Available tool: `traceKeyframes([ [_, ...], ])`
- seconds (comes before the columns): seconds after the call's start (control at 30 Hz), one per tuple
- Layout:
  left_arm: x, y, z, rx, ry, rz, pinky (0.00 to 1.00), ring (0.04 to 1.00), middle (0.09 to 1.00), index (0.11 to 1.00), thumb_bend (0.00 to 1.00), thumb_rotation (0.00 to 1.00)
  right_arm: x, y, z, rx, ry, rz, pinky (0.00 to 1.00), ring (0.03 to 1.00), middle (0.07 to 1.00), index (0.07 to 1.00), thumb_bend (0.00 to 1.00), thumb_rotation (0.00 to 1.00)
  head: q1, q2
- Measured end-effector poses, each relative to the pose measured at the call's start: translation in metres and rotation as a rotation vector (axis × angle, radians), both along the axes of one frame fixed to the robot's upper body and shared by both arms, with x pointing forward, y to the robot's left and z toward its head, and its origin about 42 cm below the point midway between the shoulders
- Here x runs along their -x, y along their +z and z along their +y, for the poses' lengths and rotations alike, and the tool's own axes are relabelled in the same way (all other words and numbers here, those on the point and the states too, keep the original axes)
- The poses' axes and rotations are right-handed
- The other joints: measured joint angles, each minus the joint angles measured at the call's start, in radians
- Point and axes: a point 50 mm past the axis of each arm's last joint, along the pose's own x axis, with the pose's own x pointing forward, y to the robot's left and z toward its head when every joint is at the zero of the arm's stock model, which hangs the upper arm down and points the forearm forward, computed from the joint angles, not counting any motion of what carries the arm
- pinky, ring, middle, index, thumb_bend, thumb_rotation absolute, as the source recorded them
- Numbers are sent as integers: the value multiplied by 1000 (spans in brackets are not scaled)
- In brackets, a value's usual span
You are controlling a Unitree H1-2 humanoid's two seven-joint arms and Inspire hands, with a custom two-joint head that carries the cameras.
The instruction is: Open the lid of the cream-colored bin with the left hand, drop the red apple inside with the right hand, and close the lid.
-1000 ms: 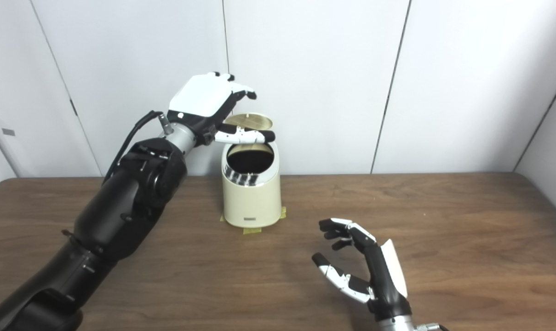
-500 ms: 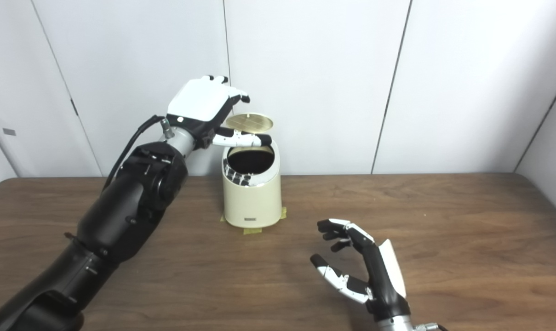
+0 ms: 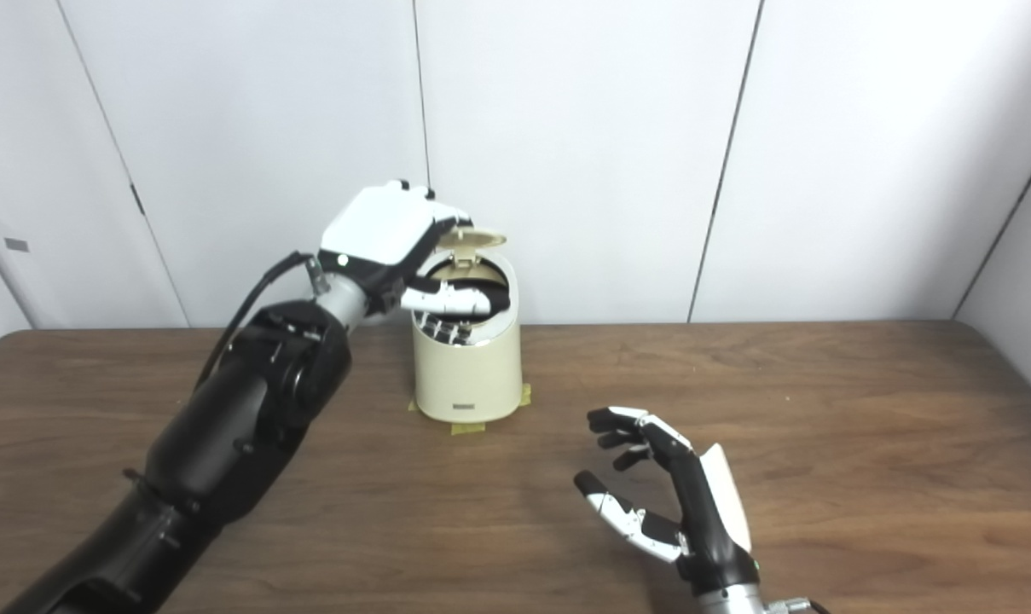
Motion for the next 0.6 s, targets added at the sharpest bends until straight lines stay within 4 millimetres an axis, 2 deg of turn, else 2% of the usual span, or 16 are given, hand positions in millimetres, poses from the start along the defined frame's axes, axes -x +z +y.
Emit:
traceKeyframes([
  [0.07,2,-10,1,-14,3,49,1000,942,842,806,925,1000,0,0,0,0,1,1,409,556,667,682,262,304,-2,0],
  [0.17,5,-22,3,-21,8,94,1000,934,830,794,897,967,-1,0,0,-1,1,0,480,625,673,680,260,286,-2,2],
  [0.27,6,-24,4,-11,8,95,1000,933,826,782,874,948,-1,0,0,-1,1,0,472,623,669,682,258,312,0,6],
  [0.37,8,-28,7,-1,10,92,1000,929,823,791,900,981,-1,0,0,-2,2,0,439,595,664,681,257,315,-3,12],
  [0.6,16,-40,11,-7,26,72,1000,904,818,790,873,963,-1,-1,2,-7,5,43,508,642,678,686,259,346,-9,21],
])
